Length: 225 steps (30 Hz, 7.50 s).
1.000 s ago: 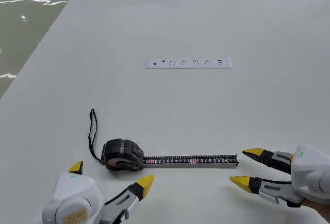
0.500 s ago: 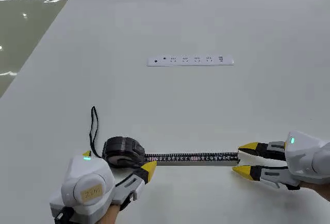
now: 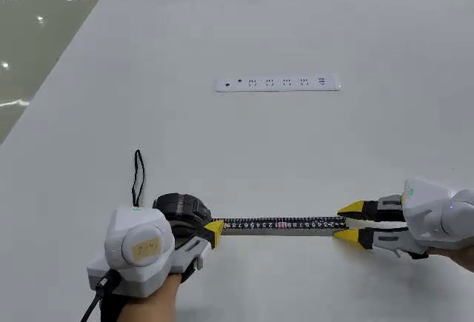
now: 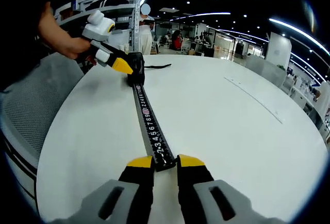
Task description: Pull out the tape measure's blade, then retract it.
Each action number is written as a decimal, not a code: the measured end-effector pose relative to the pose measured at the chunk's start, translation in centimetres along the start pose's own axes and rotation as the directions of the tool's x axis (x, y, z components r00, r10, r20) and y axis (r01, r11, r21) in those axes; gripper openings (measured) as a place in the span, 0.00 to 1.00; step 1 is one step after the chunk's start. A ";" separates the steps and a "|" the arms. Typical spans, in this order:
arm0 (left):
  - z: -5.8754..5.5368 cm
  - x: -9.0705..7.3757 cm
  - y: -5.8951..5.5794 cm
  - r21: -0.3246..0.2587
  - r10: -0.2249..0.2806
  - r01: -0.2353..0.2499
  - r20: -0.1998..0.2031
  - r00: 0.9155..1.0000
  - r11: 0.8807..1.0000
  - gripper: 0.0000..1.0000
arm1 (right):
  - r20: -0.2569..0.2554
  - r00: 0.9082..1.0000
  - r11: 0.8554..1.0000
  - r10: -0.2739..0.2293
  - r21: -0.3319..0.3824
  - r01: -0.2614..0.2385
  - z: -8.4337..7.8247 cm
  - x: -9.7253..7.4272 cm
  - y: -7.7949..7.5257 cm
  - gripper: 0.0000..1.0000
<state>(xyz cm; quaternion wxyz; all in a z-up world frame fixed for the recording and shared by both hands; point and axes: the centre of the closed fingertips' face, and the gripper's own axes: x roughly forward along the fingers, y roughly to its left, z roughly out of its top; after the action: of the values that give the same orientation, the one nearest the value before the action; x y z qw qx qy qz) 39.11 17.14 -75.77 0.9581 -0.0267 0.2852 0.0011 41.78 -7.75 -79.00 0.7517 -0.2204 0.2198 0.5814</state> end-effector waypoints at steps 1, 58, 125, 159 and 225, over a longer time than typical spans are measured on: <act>-0.1 0.1 0.0 -0.006 0.000 0.000 -0.006 1.000 1.000 0.74 | 0.000 1.000 1.000 0.000 0.000 0.000 0.0 0.0 0.0 0.16; -0.5 1.1 0.5 -0.060 0.018 -0.025 -0.127 0.992 0.998 0.57 | -0.044 0.999 0.999 0.020 -0.050 -0.022 -0.1 -0.2 0.2 0.13; -0.4 0.9 0.6 -0.109 -0.009 -0.005 -0.121 0.993 0.994 0.58 | -0.004 0.994 0.989 0.111 -0.096 -0.111 6.2 7.8 3.3 0.13; -0.5 0.8 0.5 -0.123 -0.025 0.009 -0.130 0.991 0.992 0.58 | 0.030 0.989 0.984 0.146 -0.103 -0.142 10.6 13.9 6.4 0.13; 0.0 0.5 -0.7 0.015 -0.147 0.150 -0.128 0.981 0.989 0.72 | -0.008 0.996 0.996 0.088 -0.033 -0.088 10.9 12.9 4.8 0.76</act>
<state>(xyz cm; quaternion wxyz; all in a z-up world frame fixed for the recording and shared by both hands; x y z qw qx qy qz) 39.50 16.40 -75.99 0.9357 -0.0361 0.3427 -0.0755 40.87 9.76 -78.12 0.7209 -0.2251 0.2222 0.6166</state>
